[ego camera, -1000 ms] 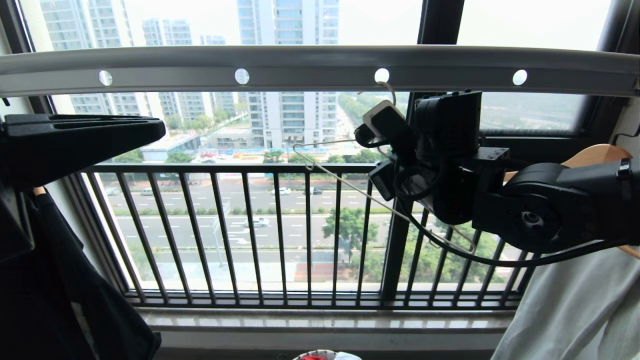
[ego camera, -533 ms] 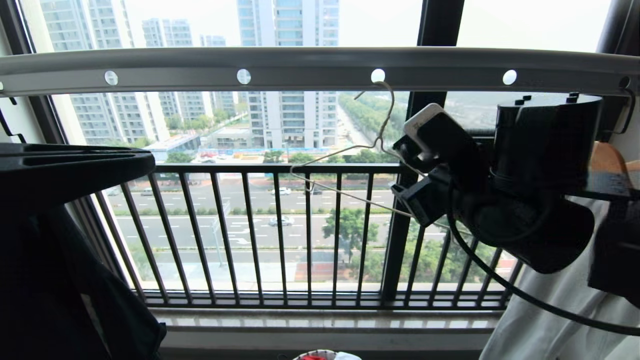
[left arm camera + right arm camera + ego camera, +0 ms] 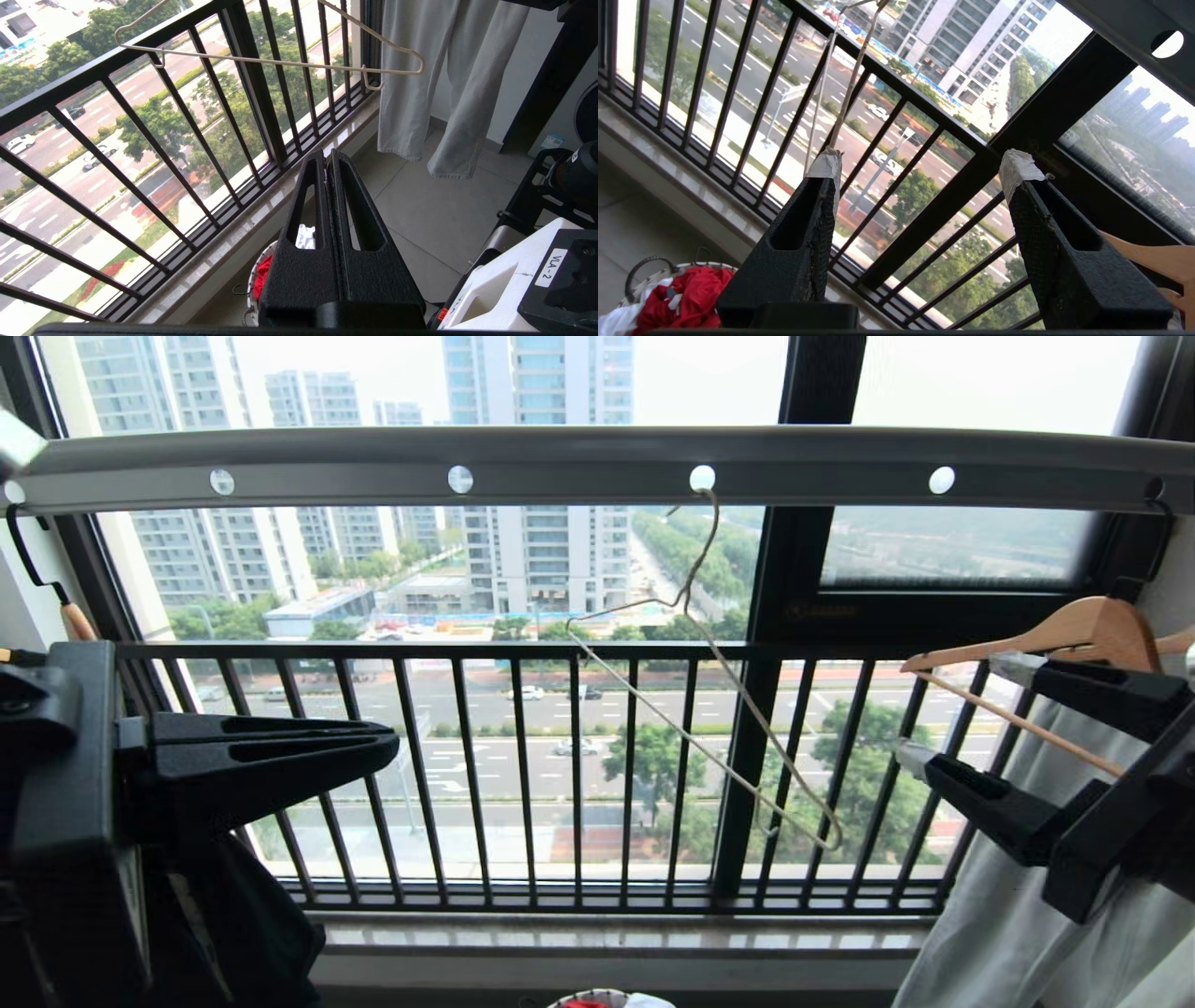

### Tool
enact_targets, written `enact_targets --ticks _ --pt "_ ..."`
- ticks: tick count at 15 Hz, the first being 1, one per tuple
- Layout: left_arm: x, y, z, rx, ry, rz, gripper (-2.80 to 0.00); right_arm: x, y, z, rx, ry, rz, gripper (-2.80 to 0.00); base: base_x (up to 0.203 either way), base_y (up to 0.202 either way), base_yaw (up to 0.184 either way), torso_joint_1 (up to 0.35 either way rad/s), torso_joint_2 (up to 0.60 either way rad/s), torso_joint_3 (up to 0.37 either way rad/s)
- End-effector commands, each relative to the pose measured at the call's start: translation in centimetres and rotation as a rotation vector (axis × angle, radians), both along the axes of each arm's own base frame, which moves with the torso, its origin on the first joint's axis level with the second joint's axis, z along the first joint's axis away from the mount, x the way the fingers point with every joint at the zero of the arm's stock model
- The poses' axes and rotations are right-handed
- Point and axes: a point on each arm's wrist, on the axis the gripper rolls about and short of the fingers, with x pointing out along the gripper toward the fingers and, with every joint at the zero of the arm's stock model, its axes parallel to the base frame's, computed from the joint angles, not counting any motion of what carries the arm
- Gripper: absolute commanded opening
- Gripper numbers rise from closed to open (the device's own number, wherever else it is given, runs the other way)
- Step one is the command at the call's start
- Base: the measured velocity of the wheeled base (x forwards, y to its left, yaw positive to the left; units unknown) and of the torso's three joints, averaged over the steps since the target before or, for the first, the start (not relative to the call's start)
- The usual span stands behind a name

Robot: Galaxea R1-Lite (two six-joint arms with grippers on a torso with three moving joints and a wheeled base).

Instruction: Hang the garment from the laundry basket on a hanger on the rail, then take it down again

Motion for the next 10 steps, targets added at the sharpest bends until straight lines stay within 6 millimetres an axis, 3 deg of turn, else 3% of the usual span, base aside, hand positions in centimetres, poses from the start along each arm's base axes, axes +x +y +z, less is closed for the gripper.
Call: enact_targets --ticks 1,4,7,10 --pt "-0.9 1.0 -0.7 -0.003 0.000 0.009 -2.80 -2.5 -3.1 0.6 0.080 -0.051 -0.012 -2.80 0.000 0.000 0.000 0.000 0.00 0.000" --pt "-2.1 3.5 -2.8 -0.028 0.033 0.134 -2.80 -3.9 -6.0 0.4 0.105 -0.074 -0.121 -2.80 0.000 0.000 0.000 0.000 0.00 0.000" --pt "-4.6 6.2 -4.7 -0.093 0.032 0.256 -2.80 -6.1 -8.8 -1.7 0.141 -0.101 -0.254 -2.80 0.000 0.000 0.000 0.000 0.00 0.000" --pt "-6.6 8.0 -8.2 -0.101 0.029 0.452 -2.80 -7.8 -10.5 -3.2 0.238 -0.094 -0.397 -2.80 0.000 0.000 0.000 0.000 0.00 0.000"
